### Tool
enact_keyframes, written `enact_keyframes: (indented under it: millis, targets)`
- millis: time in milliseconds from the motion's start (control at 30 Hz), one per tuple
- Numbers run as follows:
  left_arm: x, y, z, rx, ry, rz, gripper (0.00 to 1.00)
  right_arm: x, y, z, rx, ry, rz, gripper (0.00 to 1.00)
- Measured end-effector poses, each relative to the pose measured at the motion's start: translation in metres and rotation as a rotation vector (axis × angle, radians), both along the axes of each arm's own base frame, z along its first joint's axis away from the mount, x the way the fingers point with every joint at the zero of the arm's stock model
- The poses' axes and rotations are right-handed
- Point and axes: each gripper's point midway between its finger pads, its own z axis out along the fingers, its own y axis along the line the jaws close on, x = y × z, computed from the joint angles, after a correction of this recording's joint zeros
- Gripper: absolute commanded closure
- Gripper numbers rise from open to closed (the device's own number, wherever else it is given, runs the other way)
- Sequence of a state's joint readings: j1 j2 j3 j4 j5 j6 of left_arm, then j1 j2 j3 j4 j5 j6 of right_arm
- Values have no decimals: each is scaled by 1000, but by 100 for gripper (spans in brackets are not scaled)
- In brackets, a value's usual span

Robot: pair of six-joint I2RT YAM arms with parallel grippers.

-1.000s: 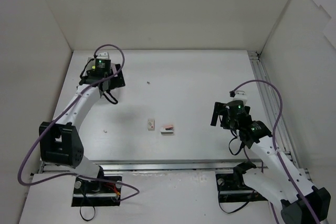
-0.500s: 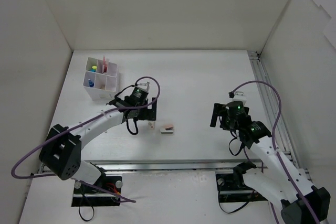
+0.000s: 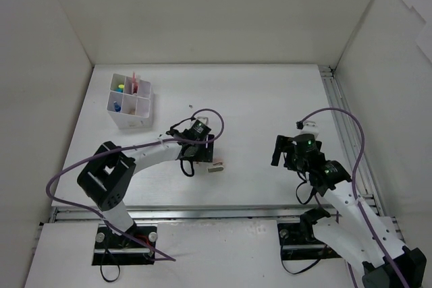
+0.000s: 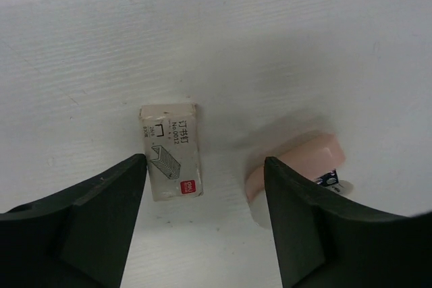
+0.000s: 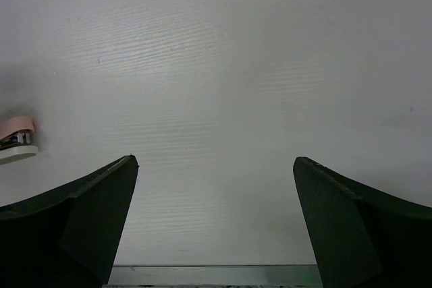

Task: Sort the stationery into containers
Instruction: Pick up the stationery from the center of the board, then place the stationery in the storage box.

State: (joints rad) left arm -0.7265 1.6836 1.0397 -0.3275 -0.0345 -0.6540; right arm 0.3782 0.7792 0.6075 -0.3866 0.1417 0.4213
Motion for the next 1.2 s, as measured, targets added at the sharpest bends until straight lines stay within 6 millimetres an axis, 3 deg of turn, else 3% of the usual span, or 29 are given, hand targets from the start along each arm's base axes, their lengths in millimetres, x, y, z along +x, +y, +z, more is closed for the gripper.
enact_keyframes:
  millis: [133, 300, 400, 500, 600, 733, 833, 900, 1067, 1200]
  targets:
    - [-3, 7, -13, 44, 26, 14, 36, 0, 0, 3, 6, -14, -1, 2]
    - [0, 8, -13, 49, 16, 29, 36, 0, 0, 2, 5, -9, -2, 2]
    - [1, 11, -13, 62, 11, 44, 48, 0, 0, -1, 0, 5, -1, 2]
    - [2, 14, -15, 79, 9, 58, 69, 0, 0, -4, -5, 16, -1, 2]
    - [3, 17, -16, 92, 5, 66, 83, 0, 0, -4, -5, 17, -2, 2]
    - [10, 25, -14, 113, -1, 74, 93, 0, 0, -4, -3, 17, -5, 2]
    - [30, 47, -6, 150, -24, 124, 96, 0, -1, -4, -4, 16, -9, 2]
    - [54, 68, 7, 168, -56, 179, 97, 0, -1, -4, -4, 16, -9, 2]
    - [127, 129, 66, 214, -219, 340, 94, 1, -3, -3, -13, 13, -18, 2]
    - [166, 181, 109, 262, -315, 447, 95, 3, -6, -5, -33, 20, -31, 2]
